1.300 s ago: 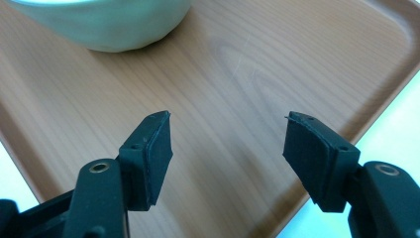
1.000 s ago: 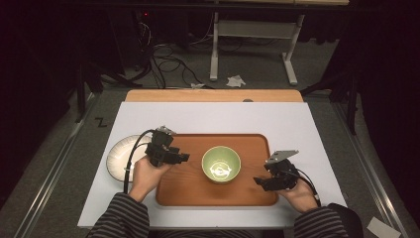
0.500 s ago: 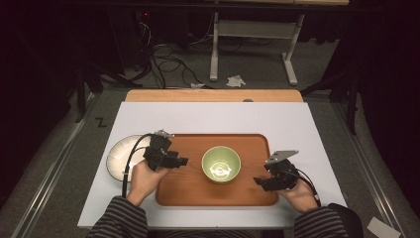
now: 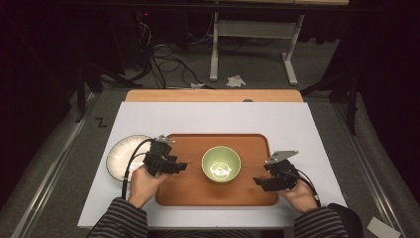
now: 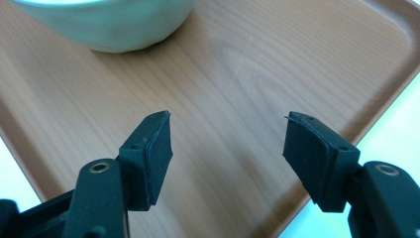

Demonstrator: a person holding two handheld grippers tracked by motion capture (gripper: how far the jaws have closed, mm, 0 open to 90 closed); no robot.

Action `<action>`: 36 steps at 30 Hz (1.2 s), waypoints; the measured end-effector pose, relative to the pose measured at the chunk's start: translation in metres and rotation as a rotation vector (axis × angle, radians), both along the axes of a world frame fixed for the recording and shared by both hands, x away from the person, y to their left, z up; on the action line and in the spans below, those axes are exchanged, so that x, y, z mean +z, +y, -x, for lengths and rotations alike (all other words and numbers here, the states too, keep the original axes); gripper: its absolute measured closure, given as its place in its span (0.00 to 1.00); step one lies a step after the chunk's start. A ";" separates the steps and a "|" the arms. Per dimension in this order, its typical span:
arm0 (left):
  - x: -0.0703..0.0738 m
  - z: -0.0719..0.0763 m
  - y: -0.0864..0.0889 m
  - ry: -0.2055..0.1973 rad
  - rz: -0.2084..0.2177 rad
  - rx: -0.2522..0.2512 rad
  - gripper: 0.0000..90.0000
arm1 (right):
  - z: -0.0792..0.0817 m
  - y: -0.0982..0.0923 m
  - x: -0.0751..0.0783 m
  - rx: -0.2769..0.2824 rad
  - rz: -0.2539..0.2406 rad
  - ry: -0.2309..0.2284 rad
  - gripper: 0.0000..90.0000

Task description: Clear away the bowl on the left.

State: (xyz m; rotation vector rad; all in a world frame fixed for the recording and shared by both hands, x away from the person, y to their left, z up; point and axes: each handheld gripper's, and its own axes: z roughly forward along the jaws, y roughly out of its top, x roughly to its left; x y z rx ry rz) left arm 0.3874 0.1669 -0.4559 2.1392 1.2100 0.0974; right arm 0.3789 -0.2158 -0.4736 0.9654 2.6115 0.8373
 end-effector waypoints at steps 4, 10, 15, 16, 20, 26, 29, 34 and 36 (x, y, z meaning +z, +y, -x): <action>-0.003 0.003 -0.001 0.009 -0.001 -0.003 0.53 | 0.000 -0.001 0.000 0.004 -0.001 -0.003 0.41; -0.006 0.008 -0.002 0.004 -0.024 -0.001 0.52 | 0.000 -0.001 0.001 0.006 -0.002 -0.002 0.41; -0.009 0.010 -0.005 0.008 -0.028 -0.005 0.52 | 0.000 -0.001 0.001 0.007 -0.001 -0.005 0.41; -0.010 0.010 -0.005 0.013 -0.026 -0.004 0.52 | 0.000 -0.001 0.001 0.009 -0.002 -0.006 0.41; -0.011 0.010 -0.007 0.016 -0.031 -0.015 0.52 | 0.000 -0.001 0.001 0.010 0.000 -0.006 0.41; -0.013 0.011 -0.008 0.022 -0.025 -0.021 0.52 | 0.000 -0.001 0.001 0.007 -0.002 -0.007 0.41; -0.014 0.012 -0.008 0.024 -0.027 -0.017 0.52 | 0.000 -0.001 0.001 0.009 -0.001 -0.005 0.41; -0.015 0.011 -0.009 0.030 -0.035 -0.027 0.52 | 0.000 -0.001 0.001 0.008 -0.004 -0.005 0.41; -0.016 0.011 -0.010 0.032 -0.023 -0.022 0.51 | 0.000 -0.001 0.001 0.008 -0.004 -0.004 0.41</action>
